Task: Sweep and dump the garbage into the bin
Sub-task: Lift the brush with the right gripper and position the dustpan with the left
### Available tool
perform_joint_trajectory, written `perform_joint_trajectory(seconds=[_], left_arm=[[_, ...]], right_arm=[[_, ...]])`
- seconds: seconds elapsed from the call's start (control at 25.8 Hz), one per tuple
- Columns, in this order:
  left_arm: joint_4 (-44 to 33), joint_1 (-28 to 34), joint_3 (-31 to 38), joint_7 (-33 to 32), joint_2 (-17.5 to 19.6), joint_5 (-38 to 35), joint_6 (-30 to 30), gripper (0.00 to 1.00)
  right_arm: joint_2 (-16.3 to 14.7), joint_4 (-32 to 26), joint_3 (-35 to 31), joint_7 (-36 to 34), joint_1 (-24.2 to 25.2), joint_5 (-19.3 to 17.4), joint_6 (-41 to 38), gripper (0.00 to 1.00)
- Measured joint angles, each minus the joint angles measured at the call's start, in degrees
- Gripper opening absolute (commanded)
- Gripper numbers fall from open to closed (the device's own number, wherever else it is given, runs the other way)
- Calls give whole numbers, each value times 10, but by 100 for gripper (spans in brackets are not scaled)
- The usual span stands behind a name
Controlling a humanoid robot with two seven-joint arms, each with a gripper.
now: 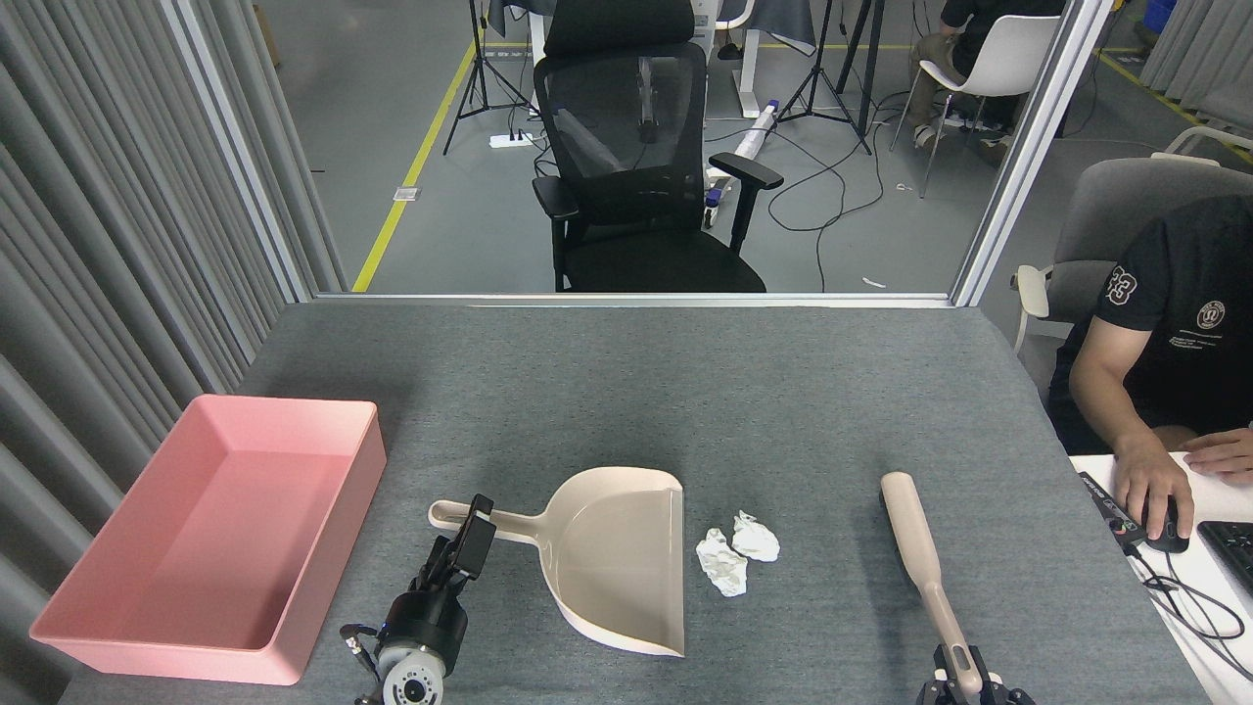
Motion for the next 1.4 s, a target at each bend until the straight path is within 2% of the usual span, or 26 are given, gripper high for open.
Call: perform_joint_trajectory(seconds=[0.12, 0.19, 0.35, 0.47, 0.7, 0.81, 0.93, 1.4], left_arm=[[14, -4, 4, -2, -1, 2, -6, 96], [24, -5, 6, -3, -3, 3, -10, 88], [37, -9, 9, -4, -5, 9, -23, 87], [51, -16, 11, -4, -5, 16, -28, 80], [71, -32, 15, -4, -5, 22, -32, 80], [85, -42, 16, -4, -5, 23, -32, 71], [92, -47, 20, -4, -5, 23, -32, 67], [110, -54, 46, -35, -5, 23, -42, 58]], right_arm=[[0, -1, 0, 0, 1, 0, 0, 15], [0, -2, 0, 0, 1, 0, 0, 15], [1, -4, 0, 0, 0, 0, 0, 15], [1, -5, 0, 0, 0, 0, 0, 15], [0, -6, -1, 0, 0, 0, 0, 15], [0, -7, -1, 0, 0, 0, 0, 14], [0, -8, -1, -1, 0, 0, 0, 14], [1, -14, -1, -1, 1, -1, 1, 15]])
